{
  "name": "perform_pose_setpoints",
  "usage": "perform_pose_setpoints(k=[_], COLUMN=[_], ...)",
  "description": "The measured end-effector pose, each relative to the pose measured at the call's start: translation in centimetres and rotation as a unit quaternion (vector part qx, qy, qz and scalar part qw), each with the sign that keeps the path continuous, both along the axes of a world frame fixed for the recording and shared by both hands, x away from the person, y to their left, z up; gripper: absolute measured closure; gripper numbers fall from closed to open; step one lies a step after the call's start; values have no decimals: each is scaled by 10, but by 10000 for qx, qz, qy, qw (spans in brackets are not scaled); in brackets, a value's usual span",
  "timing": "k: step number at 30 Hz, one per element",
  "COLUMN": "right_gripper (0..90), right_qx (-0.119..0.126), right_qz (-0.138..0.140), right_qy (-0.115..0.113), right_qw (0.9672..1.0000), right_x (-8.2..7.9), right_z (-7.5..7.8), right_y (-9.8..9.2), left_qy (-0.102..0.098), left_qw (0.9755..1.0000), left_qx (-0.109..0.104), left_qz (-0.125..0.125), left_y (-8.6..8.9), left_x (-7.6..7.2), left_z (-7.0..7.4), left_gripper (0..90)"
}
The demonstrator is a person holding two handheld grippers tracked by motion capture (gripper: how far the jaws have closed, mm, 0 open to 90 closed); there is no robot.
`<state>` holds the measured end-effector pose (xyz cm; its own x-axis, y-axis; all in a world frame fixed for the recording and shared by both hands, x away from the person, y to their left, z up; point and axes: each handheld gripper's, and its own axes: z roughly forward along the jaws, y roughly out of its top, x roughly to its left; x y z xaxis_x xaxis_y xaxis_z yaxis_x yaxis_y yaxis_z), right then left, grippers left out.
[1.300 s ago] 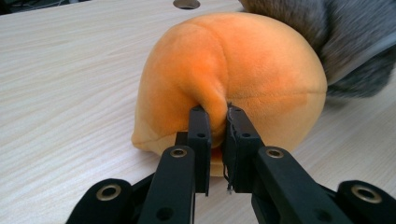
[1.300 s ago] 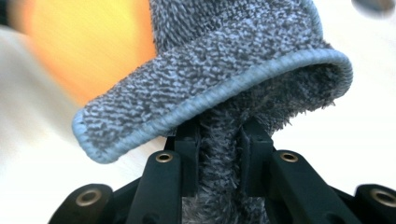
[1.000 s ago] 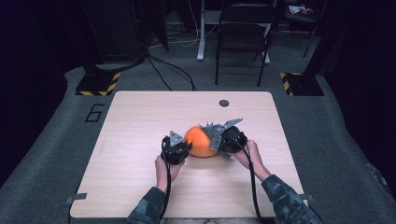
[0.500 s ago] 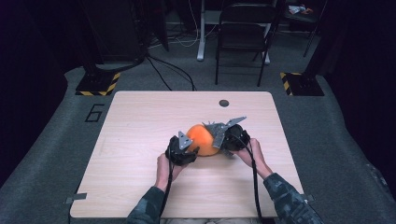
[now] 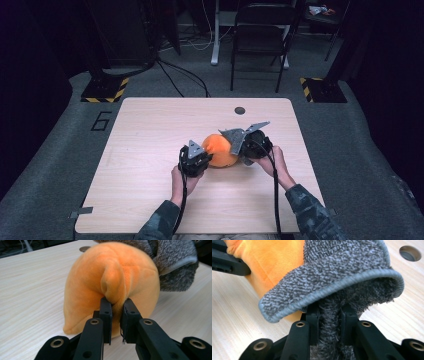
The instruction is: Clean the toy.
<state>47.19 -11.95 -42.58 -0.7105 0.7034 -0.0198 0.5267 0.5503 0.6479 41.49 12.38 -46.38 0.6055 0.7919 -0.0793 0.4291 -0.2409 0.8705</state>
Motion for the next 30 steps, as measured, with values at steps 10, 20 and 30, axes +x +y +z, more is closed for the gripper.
perform_pose_setpoints(k=[10, 20, 30], right_gripper=[743, 753, 758], right_qx=[485, 286, -57], right_qz=[294, 383, 237], right_qy=[-426, -508, -26], right_qw=[9975, 9976, 9997], right_x=[-24, -21, -9], right_z=[33, 12, -4], right_y=[15, 30, 15], left_qy=[80, 138, 160], left_qw=[9999, 9998, 9998], left_qx=[-136, 7, 13], left_qz=[-3, 117, 129], left_y=[-6, -4, -1], left_x=[-2, 2, 5], left_z=[1, -6, -9], left_gripper=[801, 797, 798])
